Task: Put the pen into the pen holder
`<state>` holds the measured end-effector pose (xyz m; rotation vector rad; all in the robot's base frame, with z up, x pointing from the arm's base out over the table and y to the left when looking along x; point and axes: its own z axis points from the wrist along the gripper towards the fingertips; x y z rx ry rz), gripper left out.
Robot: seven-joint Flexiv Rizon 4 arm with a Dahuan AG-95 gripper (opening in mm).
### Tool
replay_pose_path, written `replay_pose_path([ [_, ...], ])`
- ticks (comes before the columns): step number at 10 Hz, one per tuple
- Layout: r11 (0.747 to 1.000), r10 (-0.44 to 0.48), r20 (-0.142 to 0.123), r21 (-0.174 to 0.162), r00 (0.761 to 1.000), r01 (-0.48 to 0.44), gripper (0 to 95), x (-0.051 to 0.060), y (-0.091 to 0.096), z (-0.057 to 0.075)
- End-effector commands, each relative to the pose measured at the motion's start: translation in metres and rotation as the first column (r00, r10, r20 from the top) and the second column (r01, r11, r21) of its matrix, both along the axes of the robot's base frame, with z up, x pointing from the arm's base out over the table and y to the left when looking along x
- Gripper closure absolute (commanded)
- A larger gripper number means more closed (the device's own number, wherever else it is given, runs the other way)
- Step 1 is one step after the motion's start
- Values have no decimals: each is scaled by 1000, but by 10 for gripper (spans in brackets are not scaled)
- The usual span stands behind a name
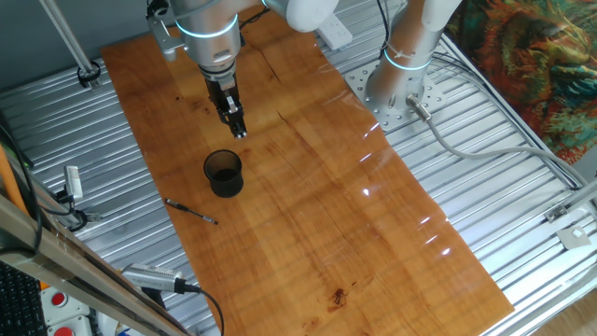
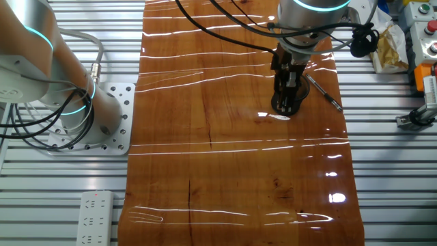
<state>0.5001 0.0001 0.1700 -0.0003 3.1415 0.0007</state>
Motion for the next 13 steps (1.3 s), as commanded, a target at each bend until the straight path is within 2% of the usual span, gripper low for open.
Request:
replay_pose_path([
  [1,996,20,42,-86,999,-17,950,0,0,0],
  [7,996,18,41,-88,999,-14,950,0,0,0],
  [13,996,-23,56,-82,998,28,950,0,0,1],
])
